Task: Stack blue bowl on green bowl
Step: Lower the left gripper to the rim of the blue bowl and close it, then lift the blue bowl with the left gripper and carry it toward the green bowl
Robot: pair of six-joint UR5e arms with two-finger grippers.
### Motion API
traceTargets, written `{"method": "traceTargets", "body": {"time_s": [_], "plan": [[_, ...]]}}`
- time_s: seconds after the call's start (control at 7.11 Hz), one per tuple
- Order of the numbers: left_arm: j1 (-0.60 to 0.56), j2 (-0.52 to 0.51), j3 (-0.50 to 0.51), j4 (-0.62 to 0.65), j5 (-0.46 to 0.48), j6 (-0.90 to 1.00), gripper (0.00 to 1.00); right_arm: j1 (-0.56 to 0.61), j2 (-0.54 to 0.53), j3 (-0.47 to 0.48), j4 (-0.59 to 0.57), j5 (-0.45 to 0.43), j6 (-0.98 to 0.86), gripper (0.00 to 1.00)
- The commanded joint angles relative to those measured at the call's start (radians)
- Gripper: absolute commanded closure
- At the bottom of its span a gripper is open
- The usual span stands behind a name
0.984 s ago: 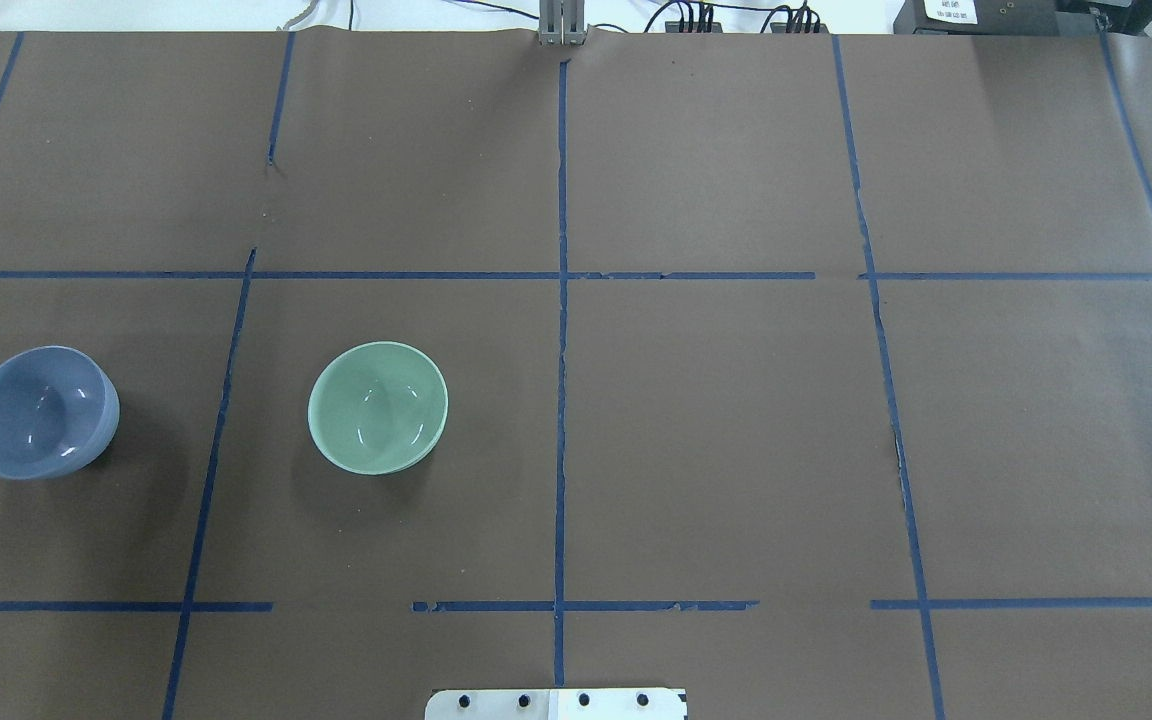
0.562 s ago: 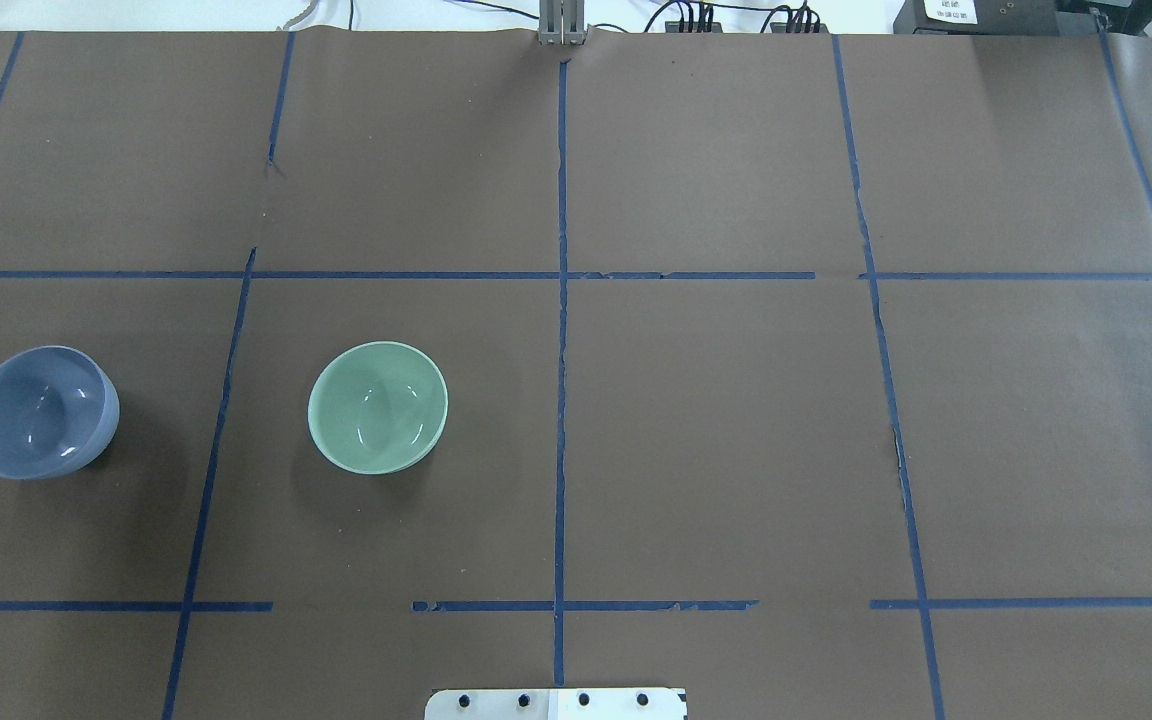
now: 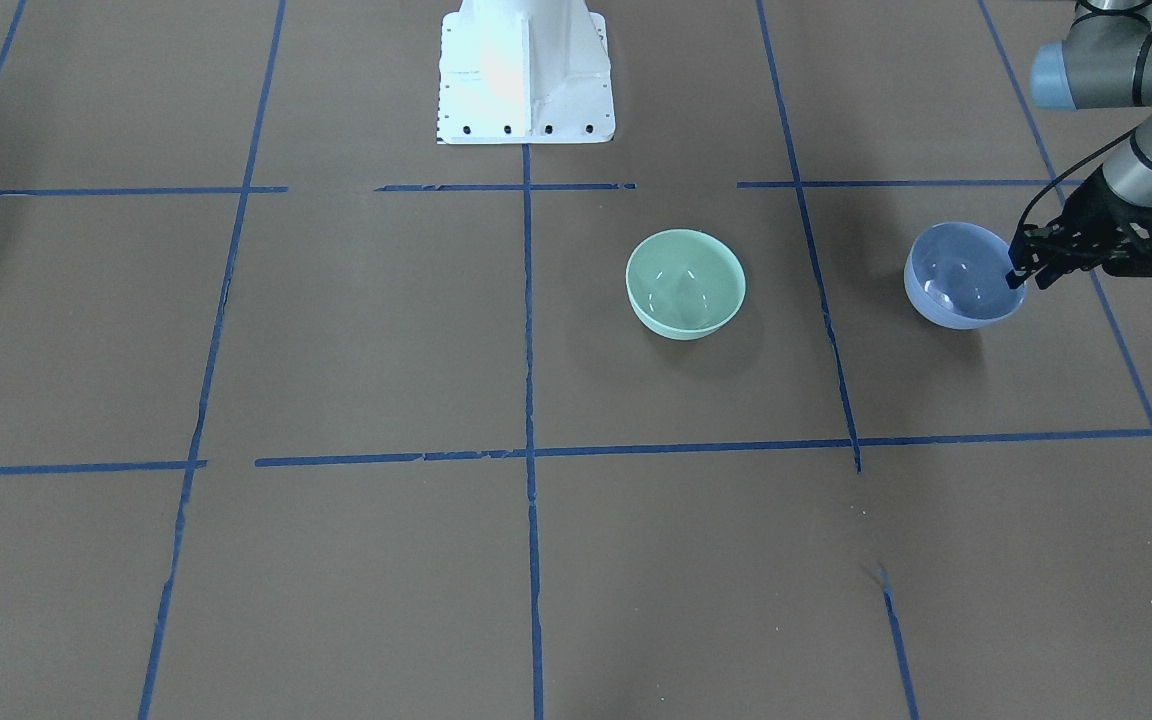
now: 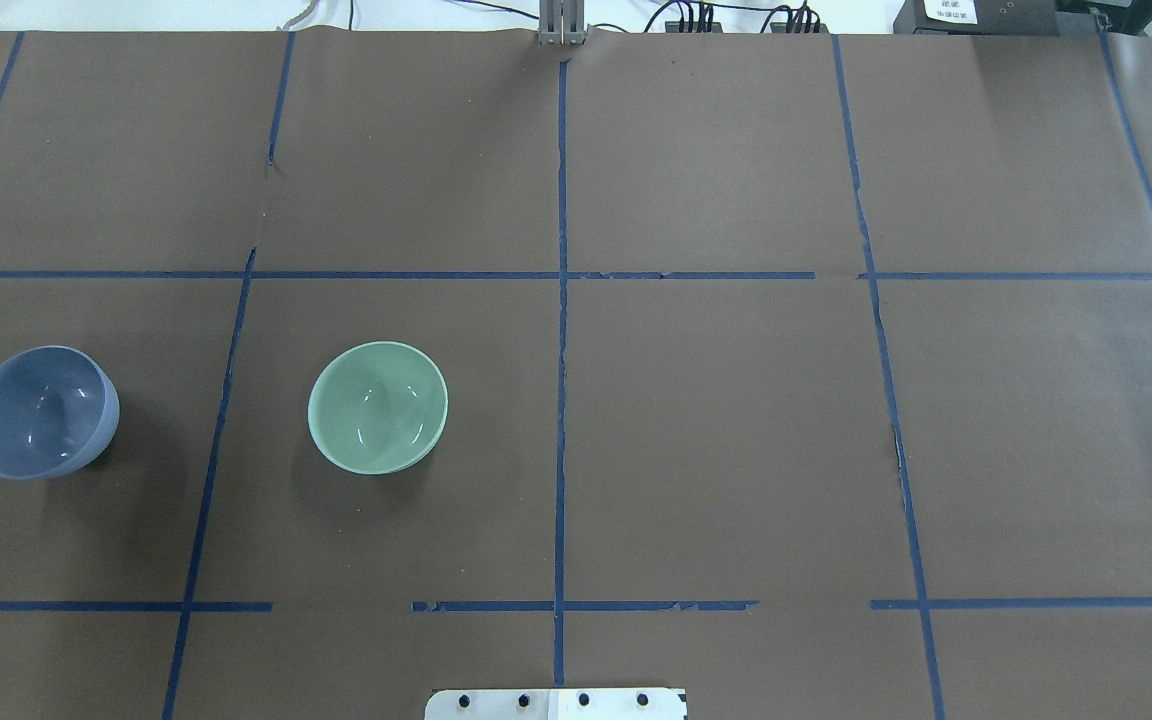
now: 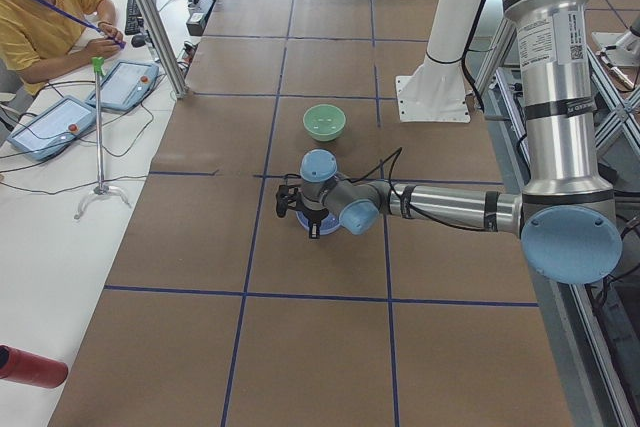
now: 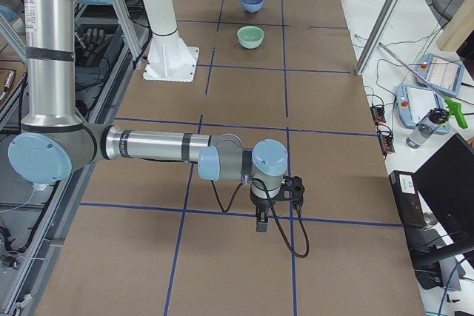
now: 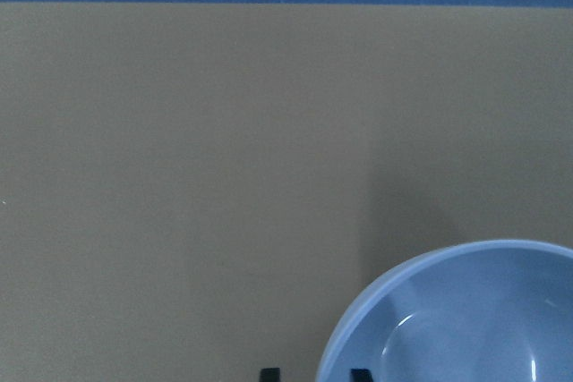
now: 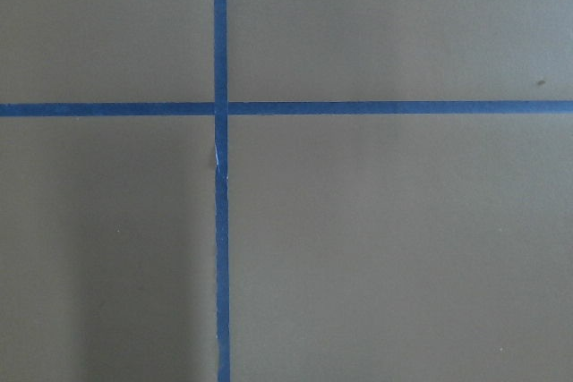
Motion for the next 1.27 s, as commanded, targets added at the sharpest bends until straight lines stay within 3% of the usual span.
{"method": "traceTargets", "body": {"time_s": [0.0, 0.42, 0.7, 0.84, 1.12], "plan": [[0.004, 0.003, -0.008, 0.002, -0.009, 0.0, 1.0, 0.0, 0.0, 0.0, 0.0, 0.0, 0.0, 0.0], [-0.025, 0.002, -0.151, 0.096, -0.066, 0.0, 1.0, 0.0, 0.0, 0.0, 0.0, 0.0, 0.0, 0.0], [-0.091, -0.084, -0.343, 0.359, -0.052, -0.099, 1.0, 0.0, 0.0, 0.0, 0.0, 0.0, 0.0, 0.0], [-0.076, -0.182, -0.383, 0.456, -0.034, -0.247, 1.0, 0.0, 0.0, 0.0, 0.0, 0.0, 0.0, 0.0], [0.121, -0.286, -0.391, 0.474, 0.09, -0.512, 1.0, 0.0, 0.0, 0.0, -0.001, 0.0, 0.0, 0.0]]}}
